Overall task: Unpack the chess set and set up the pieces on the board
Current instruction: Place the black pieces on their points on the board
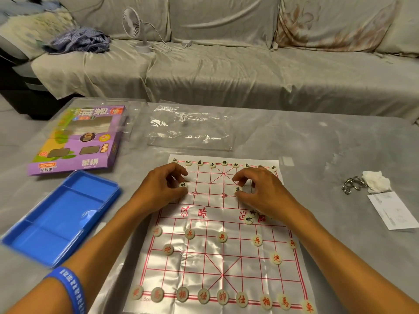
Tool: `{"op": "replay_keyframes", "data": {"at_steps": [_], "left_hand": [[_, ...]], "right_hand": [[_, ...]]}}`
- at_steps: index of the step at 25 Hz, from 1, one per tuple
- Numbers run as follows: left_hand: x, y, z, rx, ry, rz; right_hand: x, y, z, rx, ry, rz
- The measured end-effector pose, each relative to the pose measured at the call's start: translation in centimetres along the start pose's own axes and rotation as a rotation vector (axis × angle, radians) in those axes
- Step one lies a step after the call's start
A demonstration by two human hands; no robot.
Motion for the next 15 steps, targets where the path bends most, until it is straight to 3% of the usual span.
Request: {"op": "replay_keyframes", "data": {"at_steps": [3,15], "left_hand": [[-0.2,-0.1,-0.6,-0.004,0.019,0.000],[-1.0,-1.1,0.5,0.043,-0.081,-0.117]], "right_hand": [[0.8,-1.5,-1.9,-0.033,0.071,-0.017],[0.8,-2.4,-2.0,-0.067,0.040,-0.032]]}}
Point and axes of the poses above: each hand's wrist, its own x-axis towards the middle knuckle, its own y-axis out of the back of the hand, z = x × y, the point moved 3 cm from there along x, towards the middle knuckle, and after that the axes turned 3 degrees about -y, right-handed, at the moved point
